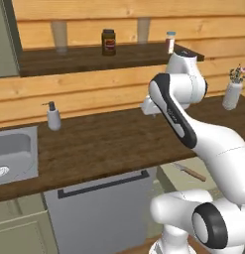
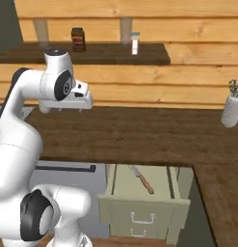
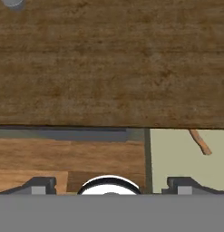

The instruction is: Pick up the knife from the drawer and place it on the cutting board. Then place the meat from the plate to the cutting board.

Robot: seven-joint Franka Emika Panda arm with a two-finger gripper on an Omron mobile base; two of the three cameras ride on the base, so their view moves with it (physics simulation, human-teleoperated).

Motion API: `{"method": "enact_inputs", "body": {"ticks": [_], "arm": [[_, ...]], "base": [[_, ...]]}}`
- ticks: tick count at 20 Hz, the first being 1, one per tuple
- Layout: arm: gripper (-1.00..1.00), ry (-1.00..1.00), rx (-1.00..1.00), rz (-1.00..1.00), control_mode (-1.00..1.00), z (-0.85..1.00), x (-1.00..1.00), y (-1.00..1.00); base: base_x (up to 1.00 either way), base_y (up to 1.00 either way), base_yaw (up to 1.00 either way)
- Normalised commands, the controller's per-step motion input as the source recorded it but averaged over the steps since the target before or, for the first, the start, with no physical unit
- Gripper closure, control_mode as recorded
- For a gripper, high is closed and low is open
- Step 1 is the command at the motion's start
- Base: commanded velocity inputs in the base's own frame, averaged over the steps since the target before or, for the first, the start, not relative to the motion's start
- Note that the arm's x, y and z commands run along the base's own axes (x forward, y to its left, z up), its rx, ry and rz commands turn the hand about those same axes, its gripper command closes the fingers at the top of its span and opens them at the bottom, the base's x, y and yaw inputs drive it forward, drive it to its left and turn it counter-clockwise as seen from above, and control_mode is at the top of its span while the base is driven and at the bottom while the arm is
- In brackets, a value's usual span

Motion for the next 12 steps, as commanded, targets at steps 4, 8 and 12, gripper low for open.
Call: {"method": "enact_inputs", "body": {"ticks": [4,8,12], "arm": [[-1.00,0.00,0.00,0.00,1.00,0.00,0.00,0.00],[-1.00,0.00,0.00,0.00,1.00,0.00,0.00,0.00],[-1.00,0.00,0.00,0.00,1.00,0.00,0.00,0.00]], "base": [[-0.79,0.45,-0.60],[-0.73,0.38,-0.67],[-0.40,0.41,-0.73]]}}
